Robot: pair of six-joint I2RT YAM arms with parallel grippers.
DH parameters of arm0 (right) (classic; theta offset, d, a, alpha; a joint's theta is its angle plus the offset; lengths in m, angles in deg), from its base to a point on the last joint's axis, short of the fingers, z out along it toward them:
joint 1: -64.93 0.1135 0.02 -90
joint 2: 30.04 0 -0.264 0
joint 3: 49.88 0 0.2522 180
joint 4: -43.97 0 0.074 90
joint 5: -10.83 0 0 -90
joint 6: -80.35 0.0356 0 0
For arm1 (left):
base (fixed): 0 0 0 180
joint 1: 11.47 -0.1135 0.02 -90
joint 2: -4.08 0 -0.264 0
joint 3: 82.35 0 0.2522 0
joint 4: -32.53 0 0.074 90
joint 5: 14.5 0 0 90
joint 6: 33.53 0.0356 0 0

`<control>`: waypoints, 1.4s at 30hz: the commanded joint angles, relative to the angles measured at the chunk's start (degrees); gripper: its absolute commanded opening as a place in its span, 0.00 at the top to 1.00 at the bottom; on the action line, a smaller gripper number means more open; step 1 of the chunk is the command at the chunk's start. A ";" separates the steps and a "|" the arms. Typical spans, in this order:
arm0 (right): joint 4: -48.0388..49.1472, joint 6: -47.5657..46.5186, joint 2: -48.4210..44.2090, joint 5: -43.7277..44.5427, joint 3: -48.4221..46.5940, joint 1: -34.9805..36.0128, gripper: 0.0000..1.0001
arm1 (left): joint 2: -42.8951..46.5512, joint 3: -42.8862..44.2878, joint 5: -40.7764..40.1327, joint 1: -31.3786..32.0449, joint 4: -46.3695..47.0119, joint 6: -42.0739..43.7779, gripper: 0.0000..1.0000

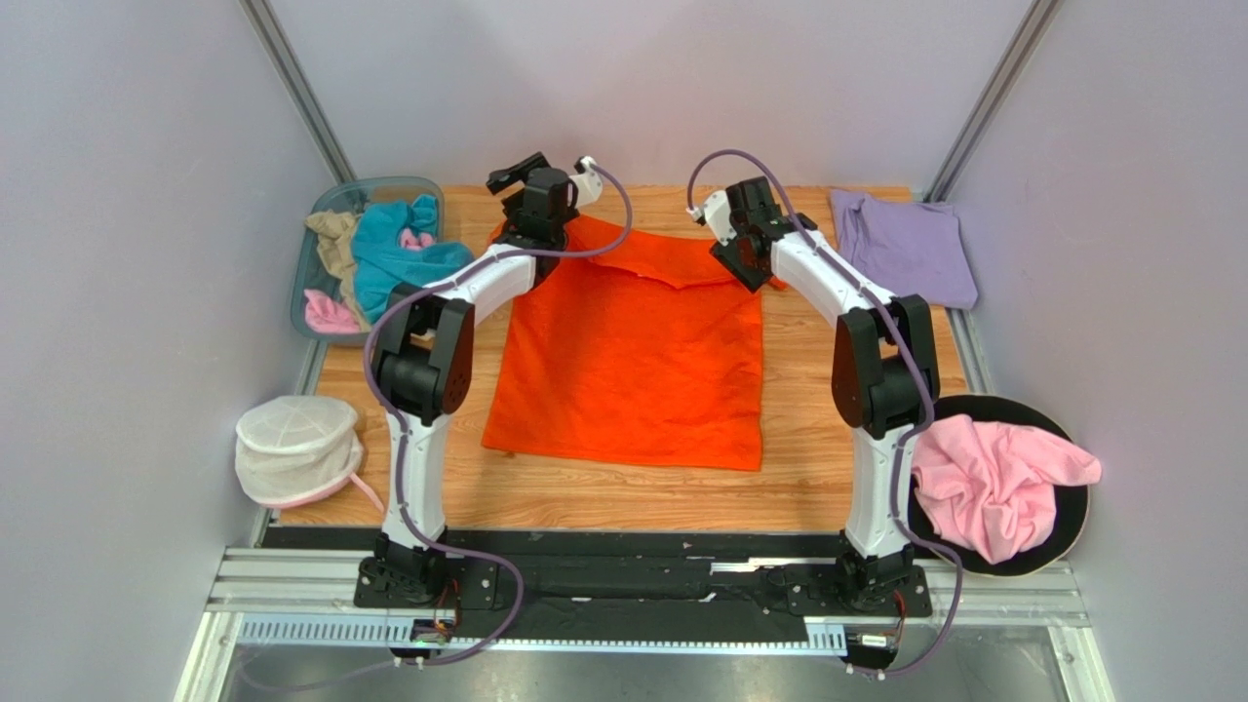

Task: Fold and stack the t-shirts
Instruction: Flatten the tshirt out

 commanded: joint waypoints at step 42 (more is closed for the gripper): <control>-1.61 6.20 -15.59 -6.34 28.24 8.49 0.52 | -32.88 35.01 -9.62 -3.13 14.10 25.74 0.01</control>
